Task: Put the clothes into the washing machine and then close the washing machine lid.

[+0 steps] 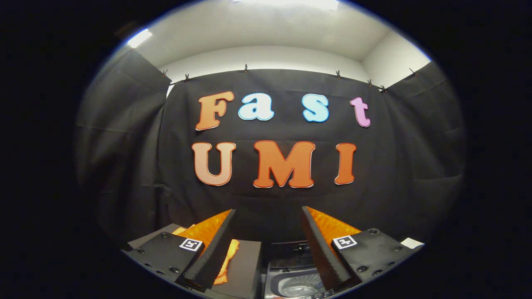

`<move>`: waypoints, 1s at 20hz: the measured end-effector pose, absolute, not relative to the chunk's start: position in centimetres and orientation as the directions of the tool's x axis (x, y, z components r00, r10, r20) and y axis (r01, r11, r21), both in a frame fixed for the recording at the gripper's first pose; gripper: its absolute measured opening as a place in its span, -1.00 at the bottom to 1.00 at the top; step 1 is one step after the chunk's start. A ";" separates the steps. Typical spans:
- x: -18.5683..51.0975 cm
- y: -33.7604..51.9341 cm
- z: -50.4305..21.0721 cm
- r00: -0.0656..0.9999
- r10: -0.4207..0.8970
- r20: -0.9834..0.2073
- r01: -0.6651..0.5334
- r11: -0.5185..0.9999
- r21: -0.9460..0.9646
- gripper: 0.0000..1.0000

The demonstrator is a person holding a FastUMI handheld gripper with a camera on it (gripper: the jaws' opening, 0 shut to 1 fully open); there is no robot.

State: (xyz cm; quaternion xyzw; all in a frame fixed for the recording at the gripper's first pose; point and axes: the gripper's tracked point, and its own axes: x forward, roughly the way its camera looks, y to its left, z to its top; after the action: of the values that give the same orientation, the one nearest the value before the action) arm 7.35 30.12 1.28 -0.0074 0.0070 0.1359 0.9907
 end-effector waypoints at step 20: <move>11.5 52.1 -21.0 0.818 0.345 -0.461 -0.363 0.930 0.054 0.97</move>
State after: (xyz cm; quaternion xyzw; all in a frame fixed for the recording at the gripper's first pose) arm 11.48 52.11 -21.02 -0.0182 0.2381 0.1857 0.9531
